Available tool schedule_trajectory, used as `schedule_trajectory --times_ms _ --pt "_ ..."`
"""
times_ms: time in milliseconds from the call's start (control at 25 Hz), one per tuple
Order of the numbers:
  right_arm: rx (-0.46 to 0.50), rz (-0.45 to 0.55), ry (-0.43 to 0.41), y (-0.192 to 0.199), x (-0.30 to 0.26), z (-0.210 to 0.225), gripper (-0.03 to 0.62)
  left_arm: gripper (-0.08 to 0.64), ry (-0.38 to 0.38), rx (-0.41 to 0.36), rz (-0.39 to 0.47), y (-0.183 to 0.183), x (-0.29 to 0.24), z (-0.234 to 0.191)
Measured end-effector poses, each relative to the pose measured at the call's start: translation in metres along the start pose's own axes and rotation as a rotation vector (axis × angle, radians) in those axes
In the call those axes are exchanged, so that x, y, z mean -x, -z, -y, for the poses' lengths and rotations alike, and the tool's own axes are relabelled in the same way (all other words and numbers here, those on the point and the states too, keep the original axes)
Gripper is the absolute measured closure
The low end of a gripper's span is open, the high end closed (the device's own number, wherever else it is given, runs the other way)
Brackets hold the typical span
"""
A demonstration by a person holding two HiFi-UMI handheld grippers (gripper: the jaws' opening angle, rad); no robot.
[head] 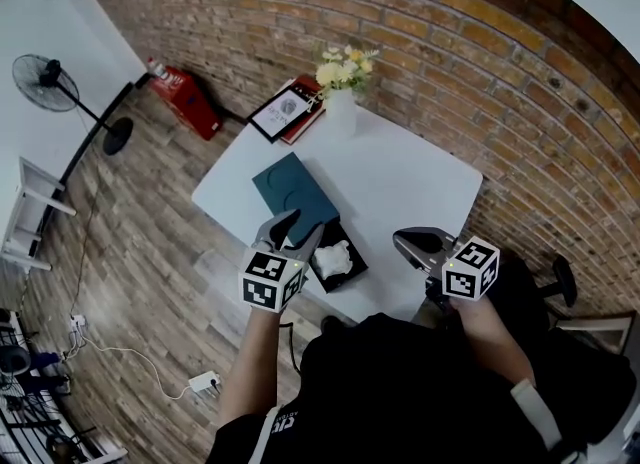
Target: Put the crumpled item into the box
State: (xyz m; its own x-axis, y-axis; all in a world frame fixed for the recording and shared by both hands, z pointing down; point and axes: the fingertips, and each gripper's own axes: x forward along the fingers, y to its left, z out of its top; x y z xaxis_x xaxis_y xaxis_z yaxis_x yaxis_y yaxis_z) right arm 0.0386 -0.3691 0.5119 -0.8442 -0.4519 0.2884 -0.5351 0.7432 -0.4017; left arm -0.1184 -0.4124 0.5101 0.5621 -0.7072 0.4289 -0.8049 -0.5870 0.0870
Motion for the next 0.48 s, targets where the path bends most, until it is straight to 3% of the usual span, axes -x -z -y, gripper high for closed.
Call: schedule_trajectory --times_ms 280,480 --pt "0.037 0.145 -0.092 -0.055 0.008 -0.036 0.591 0.405 -0.016 0.026 0.118 -0.042 0.027 0.003" --pt "0.121 0.161 -0.101 -0.074 0.017 -0.045 0.592 0.434 -0.039 0.016 0.180 -0.070 0.041 0.000"
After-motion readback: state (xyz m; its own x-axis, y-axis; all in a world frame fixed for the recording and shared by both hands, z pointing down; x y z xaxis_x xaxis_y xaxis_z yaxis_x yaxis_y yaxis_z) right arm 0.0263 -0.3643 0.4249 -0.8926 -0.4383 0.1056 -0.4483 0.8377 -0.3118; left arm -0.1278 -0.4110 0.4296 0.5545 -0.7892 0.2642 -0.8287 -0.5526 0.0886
